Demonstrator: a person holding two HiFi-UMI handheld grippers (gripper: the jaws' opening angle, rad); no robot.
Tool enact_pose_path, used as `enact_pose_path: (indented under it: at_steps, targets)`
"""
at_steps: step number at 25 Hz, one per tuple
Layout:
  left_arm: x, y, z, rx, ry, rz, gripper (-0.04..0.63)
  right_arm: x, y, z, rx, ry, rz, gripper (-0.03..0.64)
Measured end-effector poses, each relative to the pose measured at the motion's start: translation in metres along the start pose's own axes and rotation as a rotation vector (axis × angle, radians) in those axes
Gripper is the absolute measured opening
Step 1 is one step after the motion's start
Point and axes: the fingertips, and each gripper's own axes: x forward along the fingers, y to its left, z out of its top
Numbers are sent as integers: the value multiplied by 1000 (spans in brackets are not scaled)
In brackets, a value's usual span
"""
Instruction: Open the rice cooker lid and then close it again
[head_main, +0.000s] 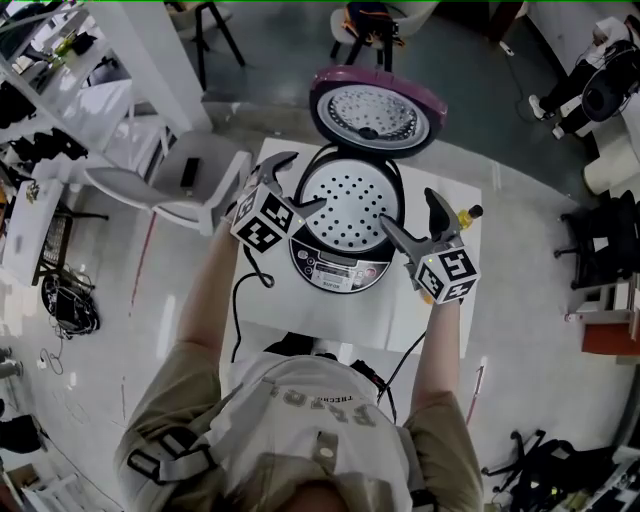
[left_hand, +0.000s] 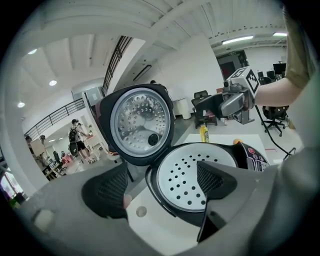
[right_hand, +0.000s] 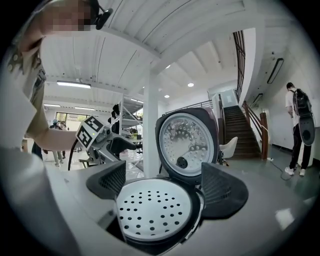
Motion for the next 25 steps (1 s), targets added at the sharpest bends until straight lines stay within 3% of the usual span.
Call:
enact_pose_path:
  at_steps: [5,25]
  targets:
    - [14,27,1,5,-3,-9,445,17,-18,11,49,-25,10,443]
    - [77,87,-14,73,37,-52,445,66,-85,1,50,35,-45,445]
